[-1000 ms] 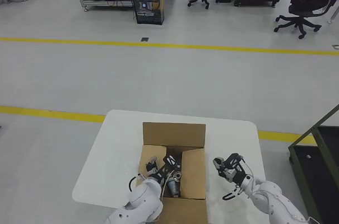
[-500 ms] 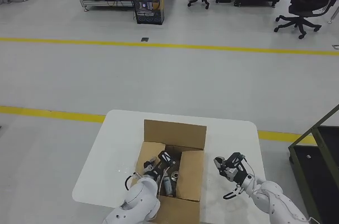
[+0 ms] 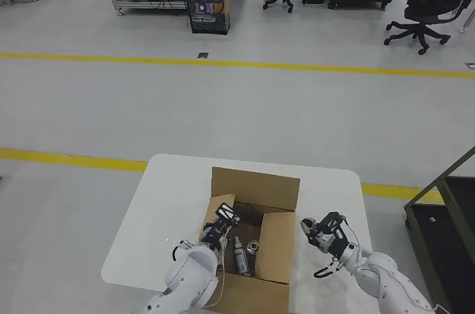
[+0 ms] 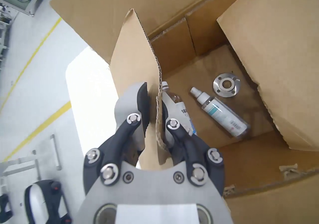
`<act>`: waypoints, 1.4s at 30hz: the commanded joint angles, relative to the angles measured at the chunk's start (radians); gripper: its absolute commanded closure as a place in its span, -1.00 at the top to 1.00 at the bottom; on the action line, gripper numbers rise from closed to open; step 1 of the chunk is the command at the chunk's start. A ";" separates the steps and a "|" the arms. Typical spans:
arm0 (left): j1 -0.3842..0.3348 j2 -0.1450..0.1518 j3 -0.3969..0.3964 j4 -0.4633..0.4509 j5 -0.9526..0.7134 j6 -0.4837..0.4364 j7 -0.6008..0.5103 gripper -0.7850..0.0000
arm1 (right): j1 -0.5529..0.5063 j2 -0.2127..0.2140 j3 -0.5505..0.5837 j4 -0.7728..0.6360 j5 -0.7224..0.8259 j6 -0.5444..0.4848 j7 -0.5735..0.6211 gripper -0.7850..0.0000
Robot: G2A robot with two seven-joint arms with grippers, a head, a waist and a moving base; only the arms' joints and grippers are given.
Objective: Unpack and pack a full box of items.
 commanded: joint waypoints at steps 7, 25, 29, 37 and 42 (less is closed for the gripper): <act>0.081 0.005 -0.102 -0.107 -0.221 -0.013 0.039 -1.00 | 0.000 -0.001 0.006 0.007 0.011 -0.012 0.009 -1.00; 0.154 0.026 -0.222 -0.167 -0.300 -0.081 0.060 1.00 | 0.020 -0.009 -0.001 0.022 0.018 -0.023 0.025 -1.00; 0.171 0.032 -0.232 -0.176 -0.236 -0.096 0.064 1.00 | 0.022 -0.010 0.000 0.025 0.018 -0.024 0.029 -1.00; 0.194 0.044 -0.117 -0.203 0.015 -0.275 0.044 1.00 | 0.025 -0.011 0.003 0.029 0.019 -0.024 0.036 -1.00; 0.170 0.037 -0.046 -0.187 0.026 -0.306 0.029 1.00 | 0.026 -0.013 0.003 0.032 0.020 -0.025 0.034 -1.00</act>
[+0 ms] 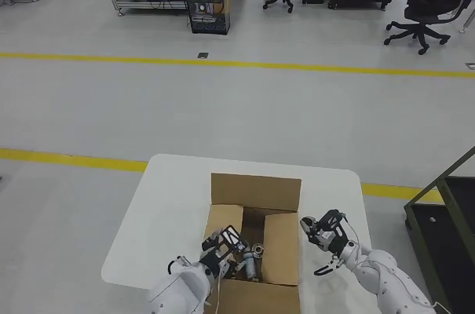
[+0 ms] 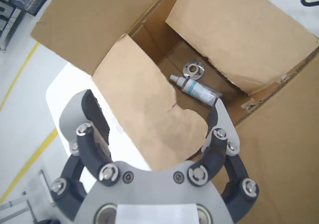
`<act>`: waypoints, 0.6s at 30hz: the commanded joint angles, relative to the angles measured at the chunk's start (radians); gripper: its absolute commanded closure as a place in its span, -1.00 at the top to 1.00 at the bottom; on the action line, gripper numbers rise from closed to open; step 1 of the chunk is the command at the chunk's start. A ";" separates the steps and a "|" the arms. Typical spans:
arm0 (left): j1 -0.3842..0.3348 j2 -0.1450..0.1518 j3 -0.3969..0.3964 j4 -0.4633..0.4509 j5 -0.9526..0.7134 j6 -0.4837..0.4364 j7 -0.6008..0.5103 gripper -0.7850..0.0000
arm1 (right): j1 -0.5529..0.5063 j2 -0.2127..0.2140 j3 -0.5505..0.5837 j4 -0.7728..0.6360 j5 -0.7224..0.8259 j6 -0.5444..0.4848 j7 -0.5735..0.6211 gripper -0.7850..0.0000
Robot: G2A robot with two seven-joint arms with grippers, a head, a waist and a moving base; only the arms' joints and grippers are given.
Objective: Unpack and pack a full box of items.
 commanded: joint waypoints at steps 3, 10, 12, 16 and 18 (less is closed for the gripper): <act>-0.033 -0.008 0.046 0.022 -0.008 -0.010 -0.009 1.00 | -0.001 -0.001 0.000 0.005 0.001 0.000 -0.002 -1.00; -0.126 -0.031 0.132 0.130 0.037 0.045 -0.041 1.00 | -0.003 -0.003 -0.002 0.008 0.000 0.003 -0.005 -1.00; -0.150 -0.040 0.155 0.168 0.052 0.078 -0.048 1.00 | -0.004 -0.004 -0.001 0.008 -0.001 0.003 -0.005 -1.00; -0.194 -0.054 0.184 0.229 0.088 0.128 -0.071 1.00 | -0.006 -0.004 0.002 0.009 -0.002 0.003 -0.007 -1.00; -0.214 -0.058 0.194 0.250 0.142 0.150 -0.089 1.00 | -0.007 -0.004 0.004 0.009 -0.002 0.003 -0.007 -1.00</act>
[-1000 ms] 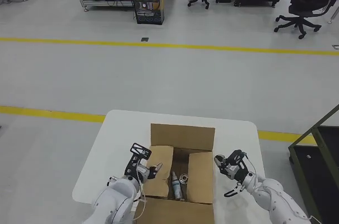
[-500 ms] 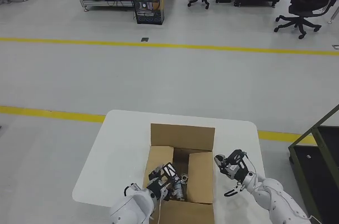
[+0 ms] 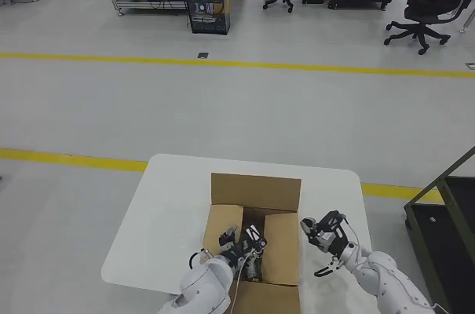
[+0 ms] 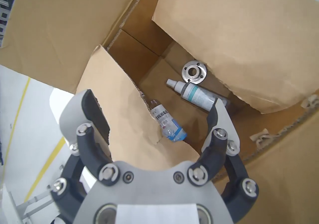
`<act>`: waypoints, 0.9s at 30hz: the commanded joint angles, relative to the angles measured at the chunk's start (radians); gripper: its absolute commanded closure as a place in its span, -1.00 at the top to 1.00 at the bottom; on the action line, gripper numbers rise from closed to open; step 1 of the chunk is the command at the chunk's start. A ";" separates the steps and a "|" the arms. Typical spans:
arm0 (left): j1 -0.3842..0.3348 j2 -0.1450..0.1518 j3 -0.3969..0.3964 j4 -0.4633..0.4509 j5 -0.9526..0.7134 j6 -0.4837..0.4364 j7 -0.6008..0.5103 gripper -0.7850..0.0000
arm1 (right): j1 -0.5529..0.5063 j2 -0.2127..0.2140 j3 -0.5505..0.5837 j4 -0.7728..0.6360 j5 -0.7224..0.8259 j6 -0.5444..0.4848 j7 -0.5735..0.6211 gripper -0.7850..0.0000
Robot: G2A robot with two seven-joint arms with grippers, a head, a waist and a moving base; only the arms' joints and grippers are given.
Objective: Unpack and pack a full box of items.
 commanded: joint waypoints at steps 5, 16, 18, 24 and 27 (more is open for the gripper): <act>-0.020 -0.011 0.003 0.035 0.054 0.066 -0.029 0.25 | -0.001 -0.001 0.002 0.001 0.000 -0.002 0.001 -1.00; 0.008 -0.013 -0.046 0.016 0.055 0.103 -0.020 -1.00 | 0.002 -0.003 0.000 0.003 -0.003 -0.003 0.005 -1.00; 0.014 -0.013 -0.051 0.009 0.060 0.103 -0.017 -1.00 | 0.003 -0.004 0.000 0.003 -0.003 -0.004 0.007 -1.00; 0.045 -0.014 -0.080 -0.036 0.012 0.113 0.010 -1.00 | 0.002 -0.005 0.001 0.003 -0.002 -0.002 0.007 -1.00; 0.064 -0.015 -0.114 -0.067 -0.086 0.117 0.040 -1.00 | 0.000 -0.005 0.003 0.001 -0.003 -0.003 0.007 -1.00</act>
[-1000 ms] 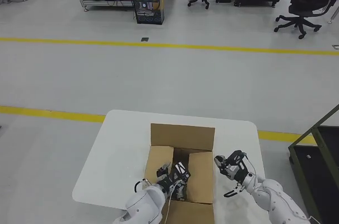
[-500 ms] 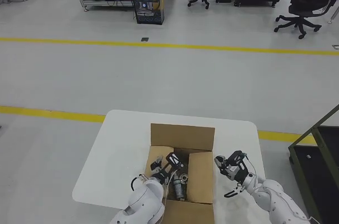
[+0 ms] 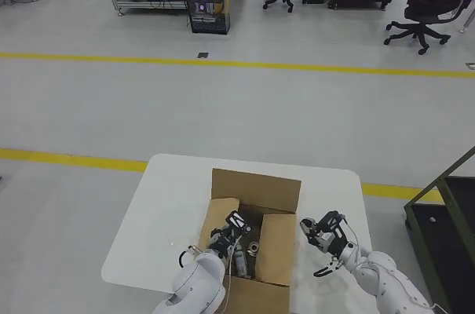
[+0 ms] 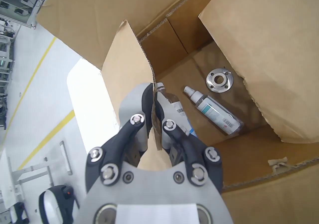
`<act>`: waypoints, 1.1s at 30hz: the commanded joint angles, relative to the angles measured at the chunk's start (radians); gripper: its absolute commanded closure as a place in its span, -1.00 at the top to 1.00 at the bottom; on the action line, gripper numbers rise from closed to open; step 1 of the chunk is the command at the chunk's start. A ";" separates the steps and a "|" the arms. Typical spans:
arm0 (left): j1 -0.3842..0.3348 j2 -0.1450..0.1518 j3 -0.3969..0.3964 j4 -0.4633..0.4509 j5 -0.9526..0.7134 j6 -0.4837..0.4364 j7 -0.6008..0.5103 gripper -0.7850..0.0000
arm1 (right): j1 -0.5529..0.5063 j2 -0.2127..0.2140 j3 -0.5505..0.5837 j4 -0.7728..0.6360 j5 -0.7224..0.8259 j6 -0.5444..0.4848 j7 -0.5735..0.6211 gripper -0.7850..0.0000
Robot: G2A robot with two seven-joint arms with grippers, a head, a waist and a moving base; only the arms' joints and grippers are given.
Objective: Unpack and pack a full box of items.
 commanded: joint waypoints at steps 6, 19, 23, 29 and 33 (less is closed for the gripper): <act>0.039 0.002 -0.093 -0.087 -0.181 0.023 0.069 -1.00 | -0.007 0.000 0.002 -0.002 -0.007 -0.003 -0.001 -1.00; 0.071 0.006 -0.251 -0.081 -0.580 -0.013 0.082 -1.00 | -0.010 0.007 0.035 -0.012 -0.005 -0.011 -0.009 -1.00; 0.071 0.006 -0.281 -0.062 -0.672 -0.017 0.090 -1.00 | -0.026 0.015 0.068 -0.035 -0.005 -0.016 -0.020 -1.00; 0.069 0.009 -0.309 -0.043 -0.756 -0.034 0.100 -1.00 | -0.060 0.025 0.110 -0.072 0.014 -0.021 -0.019 -1.00; 0.068 0.010 -0.323 -0.032 -0.812 -0.047 0.111 -1.00 | -0.078 0.028 0.120 -0.115 0.012 -0.040 -0.032 -1.00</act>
